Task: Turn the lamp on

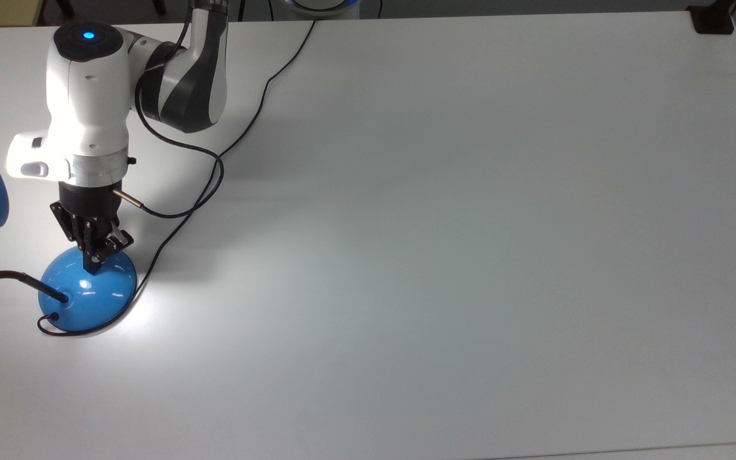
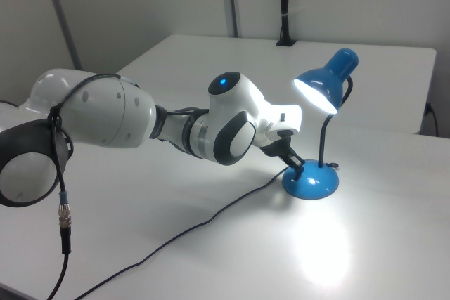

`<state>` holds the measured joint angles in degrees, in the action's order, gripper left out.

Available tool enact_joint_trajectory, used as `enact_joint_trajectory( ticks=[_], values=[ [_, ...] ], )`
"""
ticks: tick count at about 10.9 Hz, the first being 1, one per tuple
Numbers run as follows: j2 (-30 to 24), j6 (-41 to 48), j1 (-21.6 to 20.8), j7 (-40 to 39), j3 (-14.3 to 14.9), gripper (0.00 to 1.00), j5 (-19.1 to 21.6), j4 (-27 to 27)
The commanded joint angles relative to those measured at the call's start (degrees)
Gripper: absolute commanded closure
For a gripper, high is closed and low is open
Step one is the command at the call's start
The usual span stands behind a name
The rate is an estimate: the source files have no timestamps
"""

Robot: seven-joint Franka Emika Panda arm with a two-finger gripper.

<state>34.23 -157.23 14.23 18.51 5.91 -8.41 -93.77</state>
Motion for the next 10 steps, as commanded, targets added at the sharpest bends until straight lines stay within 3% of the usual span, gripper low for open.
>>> enact_joint_trajectory(
  ticks=[1,5,9,10],
  values=[
    [1.0,-1.6,0.0,1.0,0.7,1.00,-1.4,0.1],
    [-3.0,2.3,-0.7,0.9,-0.3,1.00,-1.6,-0.5],
    [-12.4,25.3,-2.2,-4.4,-11.6,1.00,-2.0,-0.2],
    [-15.0,29.5,-4.1,-5.5,-12.1,1.00,-2.0,-0.2]
  ],
)
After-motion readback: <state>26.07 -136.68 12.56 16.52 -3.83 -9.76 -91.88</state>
